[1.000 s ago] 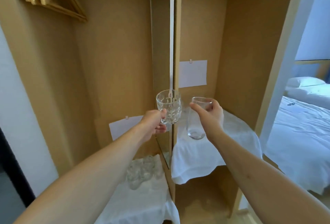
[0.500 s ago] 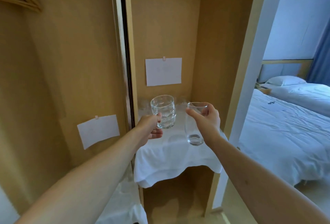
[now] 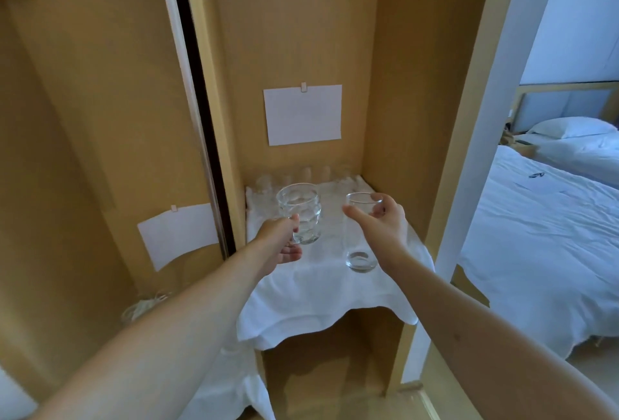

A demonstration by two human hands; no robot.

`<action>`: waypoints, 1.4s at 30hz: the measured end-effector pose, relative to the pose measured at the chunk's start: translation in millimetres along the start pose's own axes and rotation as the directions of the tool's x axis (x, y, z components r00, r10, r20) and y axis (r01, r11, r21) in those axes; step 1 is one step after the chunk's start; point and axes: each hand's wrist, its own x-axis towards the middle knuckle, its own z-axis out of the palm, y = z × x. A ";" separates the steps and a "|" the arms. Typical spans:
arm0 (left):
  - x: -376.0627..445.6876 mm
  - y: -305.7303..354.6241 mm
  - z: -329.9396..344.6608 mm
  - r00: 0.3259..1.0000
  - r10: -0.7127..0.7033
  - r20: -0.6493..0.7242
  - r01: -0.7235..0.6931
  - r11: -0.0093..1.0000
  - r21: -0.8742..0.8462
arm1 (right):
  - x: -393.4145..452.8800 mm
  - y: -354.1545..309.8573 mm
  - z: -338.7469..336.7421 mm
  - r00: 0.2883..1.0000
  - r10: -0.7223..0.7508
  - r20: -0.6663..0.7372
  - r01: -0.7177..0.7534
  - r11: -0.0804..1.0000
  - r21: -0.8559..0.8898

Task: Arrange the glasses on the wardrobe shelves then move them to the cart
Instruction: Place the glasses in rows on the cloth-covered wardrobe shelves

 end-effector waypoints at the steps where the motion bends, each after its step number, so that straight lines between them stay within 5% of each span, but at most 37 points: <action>1: 9.2 0.2 0.8 1.000 -0.003 -0.001 0.003 1.000 -0.001 | 7.6 4.0 5.2 1.000 0.002 -0.004 -0.002 1.000 -0.001; 27: 232.6 -10.8 28.7 0.977 -0.186 -0.102 0.186 0.983 -0.004 | 216.5 115.9 130.7 0.978 0.157 0.139 -0.156 0.988 -0.016; 42: 284.0 -28.7 101.2 0.916 -0.295 -0.271 0.215 0.933 -0.289 | 318.1 190.6 141.9 0.944 0.093 0.316 -0.135 0.984 0.113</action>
